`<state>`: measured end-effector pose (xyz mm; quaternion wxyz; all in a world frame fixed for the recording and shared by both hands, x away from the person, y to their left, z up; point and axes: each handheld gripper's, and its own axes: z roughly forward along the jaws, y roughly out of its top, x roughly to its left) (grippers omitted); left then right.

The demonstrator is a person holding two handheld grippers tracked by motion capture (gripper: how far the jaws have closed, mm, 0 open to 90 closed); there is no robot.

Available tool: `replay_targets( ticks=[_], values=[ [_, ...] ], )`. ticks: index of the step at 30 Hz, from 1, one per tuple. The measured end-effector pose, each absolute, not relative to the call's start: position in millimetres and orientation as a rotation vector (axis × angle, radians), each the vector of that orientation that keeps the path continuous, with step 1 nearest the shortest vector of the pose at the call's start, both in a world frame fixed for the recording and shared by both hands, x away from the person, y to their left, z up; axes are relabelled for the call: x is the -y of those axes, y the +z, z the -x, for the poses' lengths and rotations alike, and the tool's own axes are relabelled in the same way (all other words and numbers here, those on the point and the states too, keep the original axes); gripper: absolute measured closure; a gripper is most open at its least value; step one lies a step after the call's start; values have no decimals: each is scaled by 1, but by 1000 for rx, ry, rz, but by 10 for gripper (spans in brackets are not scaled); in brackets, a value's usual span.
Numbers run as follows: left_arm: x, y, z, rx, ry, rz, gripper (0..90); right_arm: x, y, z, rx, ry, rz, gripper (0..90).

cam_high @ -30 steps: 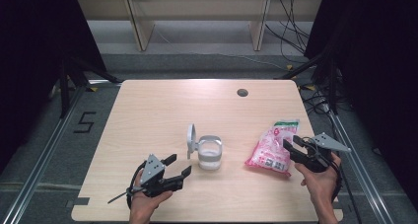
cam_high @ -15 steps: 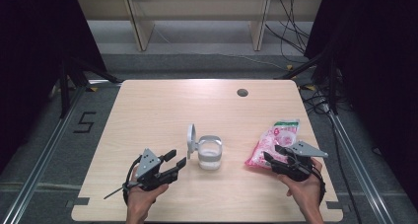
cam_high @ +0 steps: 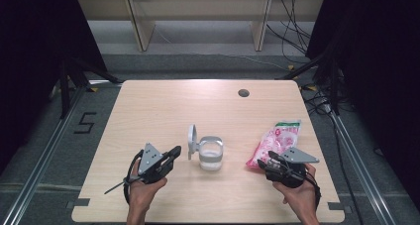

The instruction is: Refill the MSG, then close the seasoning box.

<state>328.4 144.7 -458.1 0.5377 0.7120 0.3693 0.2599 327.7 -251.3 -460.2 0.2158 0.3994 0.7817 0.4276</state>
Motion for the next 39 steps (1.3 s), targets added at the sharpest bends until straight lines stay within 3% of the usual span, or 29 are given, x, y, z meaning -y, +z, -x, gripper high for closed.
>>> replay_targets(
  ticks=[39],
  values=[
    [-128, -436, -340, -777, 647, -1762, 893, 244, -467, -306, -2224, 1184, -1092, 466]
  ],
)
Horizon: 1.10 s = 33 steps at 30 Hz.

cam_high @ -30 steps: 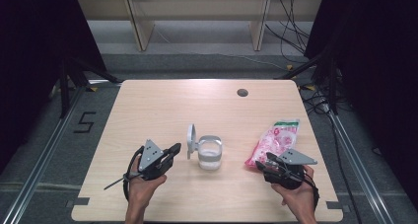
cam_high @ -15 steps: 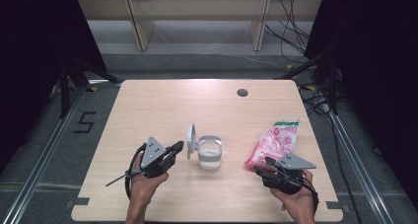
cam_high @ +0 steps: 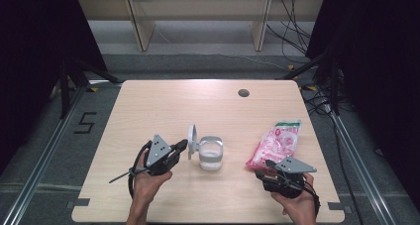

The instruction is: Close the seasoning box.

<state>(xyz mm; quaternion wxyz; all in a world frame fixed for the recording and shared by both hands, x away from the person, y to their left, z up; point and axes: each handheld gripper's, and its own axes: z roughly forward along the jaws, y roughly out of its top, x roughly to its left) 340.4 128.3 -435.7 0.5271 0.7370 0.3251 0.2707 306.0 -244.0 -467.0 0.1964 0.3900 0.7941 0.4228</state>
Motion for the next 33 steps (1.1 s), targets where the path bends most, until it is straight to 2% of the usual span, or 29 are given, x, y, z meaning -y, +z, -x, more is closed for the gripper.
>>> replay_targets(
  ticks=[14, 21, 27, 33],
  values=[
    [-118, -428, -340, -709, 666, -1763, 893, 243, -469, -306, -2232, 1174, -1056, 466],
    [-100, -427, -337, -675, 636, -1773, 893, 242, -469, -305, -2229, 1182, -1069, 466],
    [-103, -428, -334, -674, 612, -1743, 891, 242, -469, -305, -2249, 1189, -1054, 466],
    [-110, -428, -331, -665, 597, -1733, 840, 243, -469, -304, -2240, 1176, -1071, 465]
  ],
)
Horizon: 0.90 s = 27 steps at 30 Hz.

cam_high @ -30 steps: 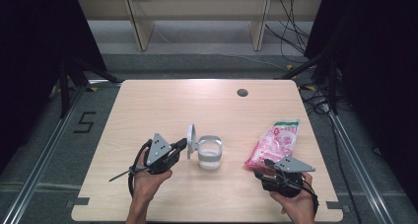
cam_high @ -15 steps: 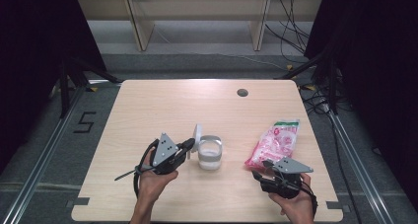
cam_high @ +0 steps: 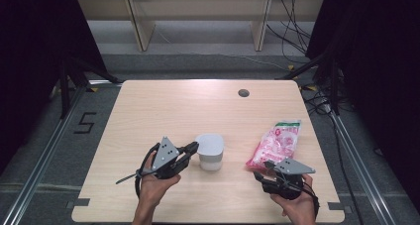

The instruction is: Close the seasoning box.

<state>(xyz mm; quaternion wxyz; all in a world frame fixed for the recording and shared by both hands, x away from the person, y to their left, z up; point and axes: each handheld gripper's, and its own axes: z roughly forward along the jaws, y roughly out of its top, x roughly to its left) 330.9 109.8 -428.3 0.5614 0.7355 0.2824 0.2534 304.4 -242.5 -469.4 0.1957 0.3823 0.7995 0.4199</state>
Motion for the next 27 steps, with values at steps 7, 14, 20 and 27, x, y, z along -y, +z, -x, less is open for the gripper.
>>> replay_targets(
  ticks=[7, 14, 20, 27],
  values=[
    [-111, -436, -325, -661, 528, -1739, 706, 243, -470, -306, -2234, 1195, -1034, 459],
    [-114, -444, -317, -686, 481, -1744, 510, 242, -470, -303, -2244, 1202, -1082, 441],
    [-111, -448, -311, -683, 479, -1753, 405, 244, -472, -306, -2248, 1212, -1044, 435],
    [-105, -453, -299, -692, 460, -1750, 331, 244, -472, -305, -2244, 1203, -1038, 435]
  ],
)
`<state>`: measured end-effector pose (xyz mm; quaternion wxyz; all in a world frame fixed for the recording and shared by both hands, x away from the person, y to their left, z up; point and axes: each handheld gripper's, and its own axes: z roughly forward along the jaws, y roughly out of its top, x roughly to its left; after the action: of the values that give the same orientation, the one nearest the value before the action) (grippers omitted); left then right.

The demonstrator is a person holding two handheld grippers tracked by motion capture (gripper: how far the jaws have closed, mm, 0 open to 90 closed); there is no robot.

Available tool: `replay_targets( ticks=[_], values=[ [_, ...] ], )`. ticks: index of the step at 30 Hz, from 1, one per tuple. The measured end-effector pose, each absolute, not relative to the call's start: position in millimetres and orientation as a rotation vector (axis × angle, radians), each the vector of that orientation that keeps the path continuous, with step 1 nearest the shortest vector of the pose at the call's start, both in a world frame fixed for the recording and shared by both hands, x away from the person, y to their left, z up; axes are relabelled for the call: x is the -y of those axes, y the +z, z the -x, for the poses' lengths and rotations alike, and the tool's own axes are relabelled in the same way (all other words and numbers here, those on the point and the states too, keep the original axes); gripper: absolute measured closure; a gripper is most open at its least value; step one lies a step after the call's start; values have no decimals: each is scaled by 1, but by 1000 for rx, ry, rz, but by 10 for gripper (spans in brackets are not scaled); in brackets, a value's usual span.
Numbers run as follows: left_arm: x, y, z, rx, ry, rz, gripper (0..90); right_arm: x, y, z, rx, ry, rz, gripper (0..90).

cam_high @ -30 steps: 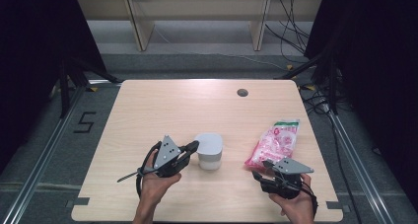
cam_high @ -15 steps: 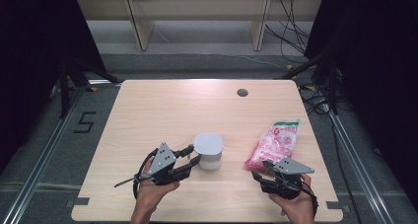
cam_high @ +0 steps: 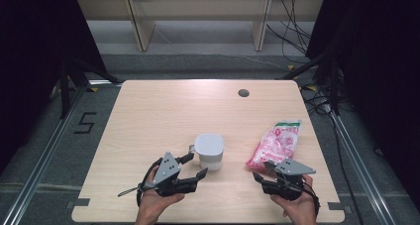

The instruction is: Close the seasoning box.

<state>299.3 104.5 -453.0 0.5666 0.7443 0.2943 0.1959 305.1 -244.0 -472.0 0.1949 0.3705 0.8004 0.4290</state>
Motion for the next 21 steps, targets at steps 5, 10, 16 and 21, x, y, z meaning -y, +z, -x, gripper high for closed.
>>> replay_targets(
  ticks=[5, 10, 16, 21],
  values=[
    [-104, -461, -295, -682, 455, -1729, 314, 241, -471, -304, -2253, 1198, -1020, 432],
    [-102, -467, -291, -694, 451, -1732, 299, 240, -472, -303, -2284, 1207, -1014, 430],
    [-97, -476, -287, -651, 437, -1749, 287, 240, -473, -299, -2275, 1208, -1031, 421],
    [-95, -479, -283, -688, 424, -1753, 281, 240, -473, -296, -2297, 1203, -1020, 409]
  ],
)
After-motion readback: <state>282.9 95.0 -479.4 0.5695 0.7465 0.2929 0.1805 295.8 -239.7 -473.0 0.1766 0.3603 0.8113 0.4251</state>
